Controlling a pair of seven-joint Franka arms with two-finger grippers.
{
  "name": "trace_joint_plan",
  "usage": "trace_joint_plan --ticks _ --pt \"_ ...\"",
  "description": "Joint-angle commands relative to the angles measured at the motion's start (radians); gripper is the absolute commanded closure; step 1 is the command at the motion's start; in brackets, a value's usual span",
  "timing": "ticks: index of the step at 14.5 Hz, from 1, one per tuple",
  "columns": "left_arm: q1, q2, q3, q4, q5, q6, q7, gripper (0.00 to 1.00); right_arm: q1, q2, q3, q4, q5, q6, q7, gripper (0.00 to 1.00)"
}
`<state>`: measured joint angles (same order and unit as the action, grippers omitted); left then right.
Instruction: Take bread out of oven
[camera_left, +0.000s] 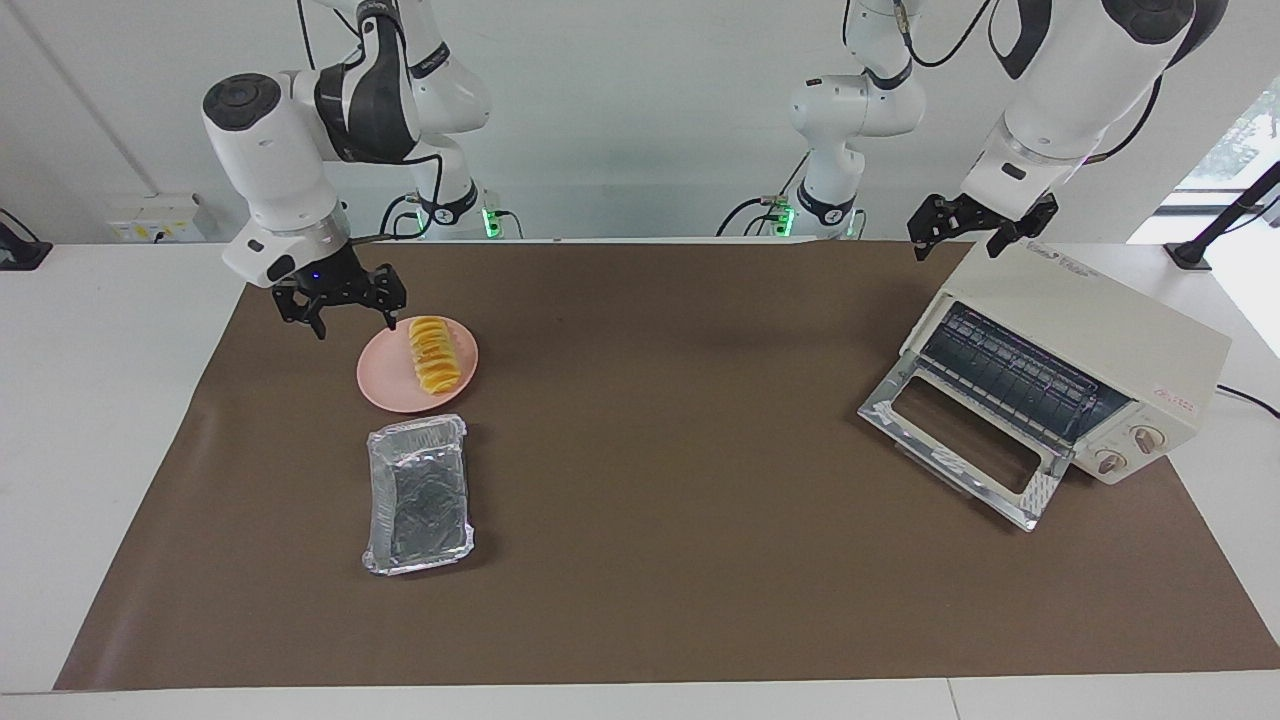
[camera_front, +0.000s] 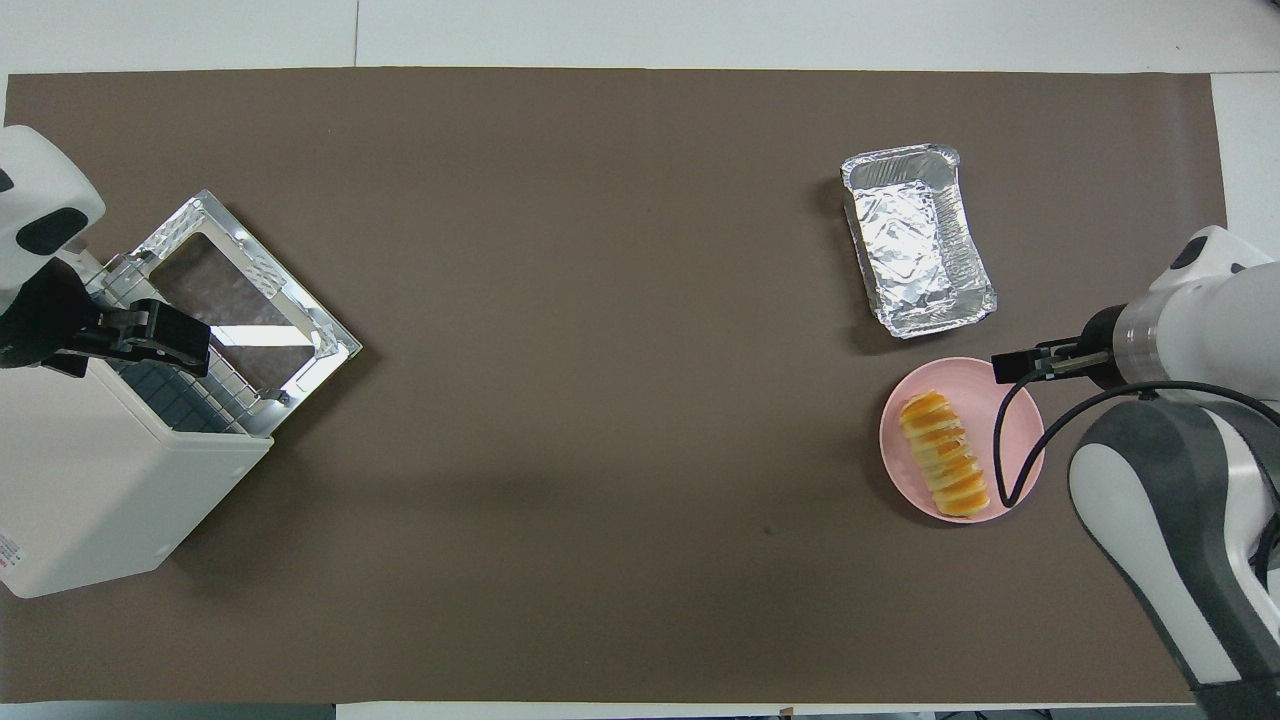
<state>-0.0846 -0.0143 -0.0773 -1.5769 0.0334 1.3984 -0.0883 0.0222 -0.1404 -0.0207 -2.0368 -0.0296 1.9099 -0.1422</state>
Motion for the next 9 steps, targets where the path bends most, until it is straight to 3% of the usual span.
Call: trace_joint_plan --ticks 1,5,9 --pt "0.006 -0.027 0.002 -0.028 -0.013 0.019 -0.005 0.00 -0.039 0.021 0.007 0.116 -0.003 -0.141 -0.037 0.00" --pt "0.005 -0.027 0.001 -0.028 -0.013 0.019 -0.005 0.00 -0.053 0.022 0.005 0.256 0.017 -0.356 -0.045 0.00" --pt "0.006 -0.027 0.001 -0.028 -0.013 0.019 -0.005 0.00 -0.070 0.062 0.005 0.386 0.020 -0.497 -0.046 0.00"
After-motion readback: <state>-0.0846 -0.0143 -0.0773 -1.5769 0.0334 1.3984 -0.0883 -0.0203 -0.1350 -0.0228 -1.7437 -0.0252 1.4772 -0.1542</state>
